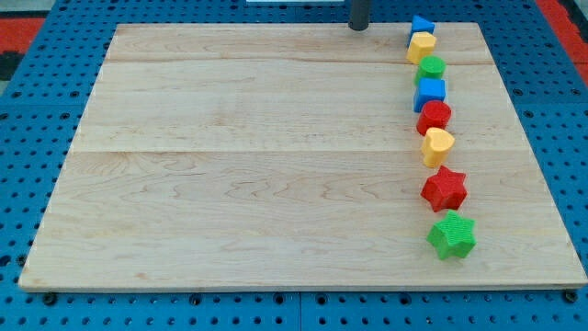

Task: Push the blue triangle to the top right of the green circle

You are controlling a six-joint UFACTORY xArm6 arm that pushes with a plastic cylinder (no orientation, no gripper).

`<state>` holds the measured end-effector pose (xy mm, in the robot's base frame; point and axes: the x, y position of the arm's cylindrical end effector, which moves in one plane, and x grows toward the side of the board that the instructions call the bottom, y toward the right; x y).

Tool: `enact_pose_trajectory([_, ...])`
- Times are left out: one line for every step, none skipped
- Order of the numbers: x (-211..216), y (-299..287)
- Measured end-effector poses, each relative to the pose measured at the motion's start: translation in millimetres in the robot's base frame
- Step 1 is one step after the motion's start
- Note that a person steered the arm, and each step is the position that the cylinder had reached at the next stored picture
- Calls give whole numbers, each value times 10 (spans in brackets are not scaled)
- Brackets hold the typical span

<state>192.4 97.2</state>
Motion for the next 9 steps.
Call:
enact_pose_trajectory([0,0])
enact_pose_trajectory([0,22])
enact_pose_trajectory([0,22])
enact_pose_trajectory([-1,198])
enact_pose_trajectory([-2,461])
enact_pose_trajectory([6,663])
enact_pose_trajectory([24,743])
enact_pose_trajectory([136,871])
enact_pose_trajectory([59,827])
